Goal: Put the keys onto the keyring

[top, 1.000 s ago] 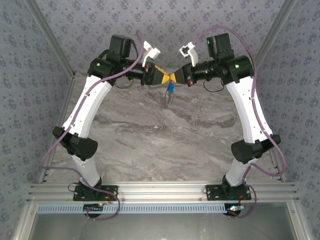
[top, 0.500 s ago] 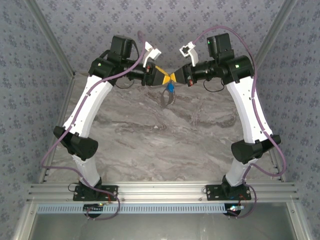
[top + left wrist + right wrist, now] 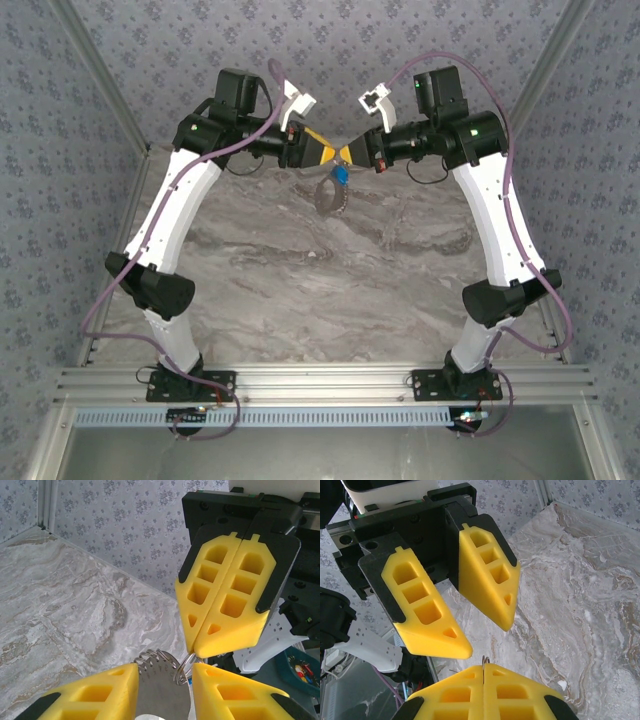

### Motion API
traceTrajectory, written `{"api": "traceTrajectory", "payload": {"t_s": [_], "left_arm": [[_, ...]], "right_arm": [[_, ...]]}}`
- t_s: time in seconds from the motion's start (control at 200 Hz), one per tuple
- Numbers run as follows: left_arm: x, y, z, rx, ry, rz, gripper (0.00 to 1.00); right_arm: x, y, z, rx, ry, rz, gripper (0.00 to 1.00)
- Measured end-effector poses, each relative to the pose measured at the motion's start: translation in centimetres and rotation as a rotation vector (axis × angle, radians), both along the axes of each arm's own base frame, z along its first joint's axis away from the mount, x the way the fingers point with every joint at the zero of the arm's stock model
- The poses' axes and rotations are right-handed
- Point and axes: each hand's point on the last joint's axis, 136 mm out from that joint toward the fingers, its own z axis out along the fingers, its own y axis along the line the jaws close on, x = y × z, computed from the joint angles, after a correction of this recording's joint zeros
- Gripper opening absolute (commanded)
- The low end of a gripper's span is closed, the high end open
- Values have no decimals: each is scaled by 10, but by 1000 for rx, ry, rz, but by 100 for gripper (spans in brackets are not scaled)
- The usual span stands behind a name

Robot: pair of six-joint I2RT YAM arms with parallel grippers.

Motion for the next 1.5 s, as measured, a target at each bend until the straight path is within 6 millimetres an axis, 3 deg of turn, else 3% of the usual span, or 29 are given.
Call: {"api": "traceTrajectory", "payload": {"t_s": [0.455, 0.949, 1.174, 1.334, 1.499], "left_arm": [[-8, -8, 2, -20, 13, -39, 32], [-11, -10, 3, -31, 33, -52, 0], [-8, -12, 1, -37, 34, -50, 0], [-4, -15, -1, -53, 25, -53, 0], [0, -16, -1, -72, 12, -39, 0]], "right_arm": [[2, 2, 3, 16, -16, 7, 0], [4, 2, 1, 27, -7, 11, 0], [6, 1, 1, 37, -1, -4, 0], [12, -2, 0, 47, 7, -37, 37], [18, -18, 5, 110, 8, -105, 48]]}}
